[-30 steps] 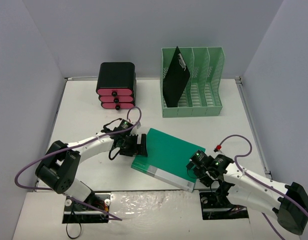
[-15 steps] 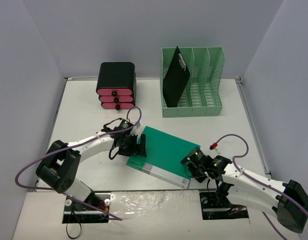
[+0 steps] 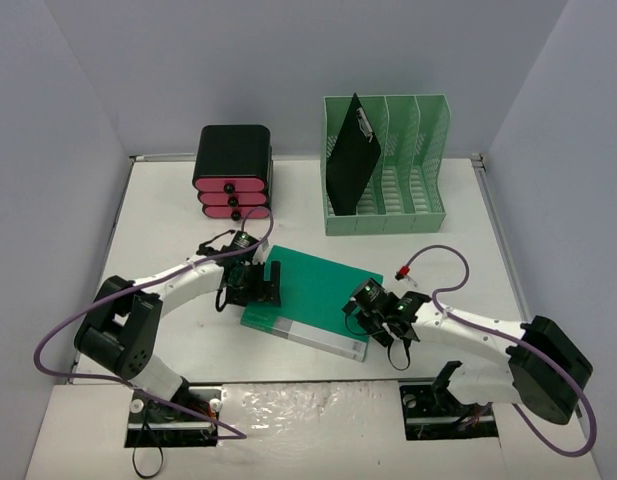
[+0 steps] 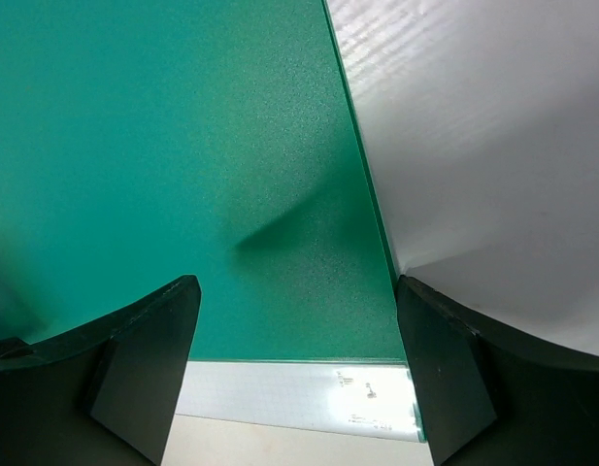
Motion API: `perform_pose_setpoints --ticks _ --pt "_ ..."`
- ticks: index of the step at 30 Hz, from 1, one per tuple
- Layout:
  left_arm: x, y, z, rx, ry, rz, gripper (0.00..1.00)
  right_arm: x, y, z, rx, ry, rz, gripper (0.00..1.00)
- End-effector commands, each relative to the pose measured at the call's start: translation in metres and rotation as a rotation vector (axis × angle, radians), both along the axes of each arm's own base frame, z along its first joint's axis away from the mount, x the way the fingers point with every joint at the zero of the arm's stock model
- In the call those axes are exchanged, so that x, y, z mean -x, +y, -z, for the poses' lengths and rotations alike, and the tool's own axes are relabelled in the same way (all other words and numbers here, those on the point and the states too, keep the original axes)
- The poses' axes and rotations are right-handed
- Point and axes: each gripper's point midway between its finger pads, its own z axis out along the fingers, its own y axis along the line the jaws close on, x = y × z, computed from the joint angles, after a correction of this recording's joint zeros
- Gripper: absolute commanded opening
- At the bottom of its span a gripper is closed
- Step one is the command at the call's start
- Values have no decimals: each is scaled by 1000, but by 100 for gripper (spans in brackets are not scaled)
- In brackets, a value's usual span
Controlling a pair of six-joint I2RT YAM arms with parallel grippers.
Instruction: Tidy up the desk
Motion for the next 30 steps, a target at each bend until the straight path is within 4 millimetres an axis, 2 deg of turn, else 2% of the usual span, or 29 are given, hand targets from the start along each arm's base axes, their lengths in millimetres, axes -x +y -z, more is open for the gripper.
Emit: perform_pose_setpoints --ticks 1,5,12,16,20,28,30 --pt "0 -17 -8 61 17 32 85 -2 6 18 10 5 -20 79" --pt "1 -21 -6 91 25 36 80 -2 8 20 6 8 -34 79" --pt "2 -28 -12 144 18 40 53 -2 9 21 13 10 -53 79" --pt "2 -31 -18 167 8 46 46 -2 11 21 18 12 -66 80" --pt "1 -35 -30 200 -18 46 33 -2 13 23 25 19 -79 80" --pt "-4 -49 -72 308 -92 66 2 2 15 27 27 28 -97 81" --pt "-4 -53 -81 336 -99 75 0 1 16 28 30 29 -102 81"
